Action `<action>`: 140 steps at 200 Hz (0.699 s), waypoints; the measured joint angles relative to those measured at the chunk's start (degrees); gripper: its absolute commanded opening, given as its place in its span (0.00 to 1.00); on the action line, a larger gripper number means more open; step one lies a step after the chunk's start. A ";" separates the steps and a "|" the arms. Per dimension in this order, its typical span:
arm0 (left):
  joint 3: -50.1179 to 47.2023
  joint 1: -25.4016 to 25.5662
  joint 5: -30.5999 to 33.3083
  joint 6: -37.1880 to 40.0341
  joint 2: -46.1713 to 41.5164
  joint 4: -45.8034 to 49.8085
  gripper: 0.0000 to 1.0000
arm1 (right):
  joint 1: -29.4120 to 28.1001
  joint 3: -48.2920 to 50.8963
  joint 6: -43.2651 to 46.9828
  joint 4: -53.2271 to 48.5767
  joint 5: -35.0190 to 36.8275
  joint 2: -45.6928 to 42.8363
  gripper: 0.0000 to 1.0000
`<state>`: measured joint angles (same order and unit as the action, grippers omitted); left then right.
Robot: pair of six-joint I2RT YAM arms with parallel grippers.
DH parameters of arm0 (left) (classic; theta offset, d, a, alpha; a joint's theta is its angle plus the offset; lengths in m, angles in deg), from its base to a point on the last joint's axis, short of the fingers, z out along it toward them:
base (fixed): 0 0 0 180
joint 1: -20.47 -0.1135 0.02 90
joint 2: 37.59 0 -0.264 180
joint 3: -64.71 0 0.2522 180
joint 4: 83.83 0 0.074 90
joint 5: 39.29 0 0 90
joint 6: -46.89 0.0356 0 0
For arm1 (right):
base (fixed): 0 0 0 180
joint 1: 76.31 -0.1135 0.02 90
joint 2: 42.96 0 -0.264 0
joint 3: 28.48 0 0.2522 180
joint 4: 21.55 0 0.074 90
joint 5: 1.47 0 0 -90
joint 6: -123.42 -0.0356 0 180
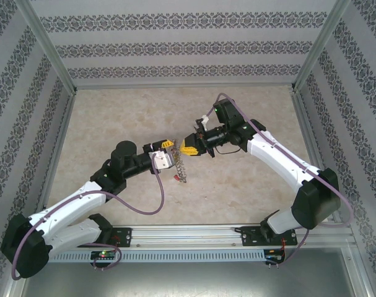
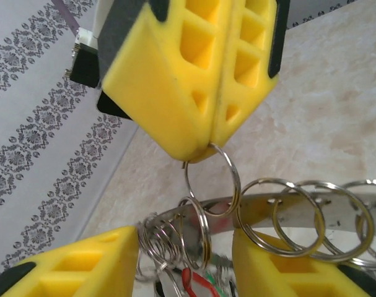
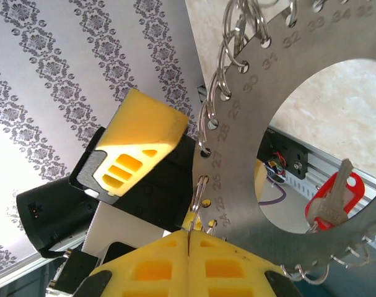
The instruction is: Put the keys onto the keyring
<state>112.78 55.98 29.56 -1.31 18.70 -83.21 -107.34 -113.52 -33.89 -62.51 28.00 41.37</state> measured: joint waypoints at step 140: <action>4.70 0.00 -5.25 -4.81 1.84 5.79 0.50 | 1.22 5.99 -13.66 -0.96 19.12 -4.37 0.00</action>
<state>117.47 55.98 24.31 -6.12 20.53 -77.42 -106.12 -107.53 -47.55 -63.47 47.13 37.00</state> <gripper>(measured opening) 0.506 0.050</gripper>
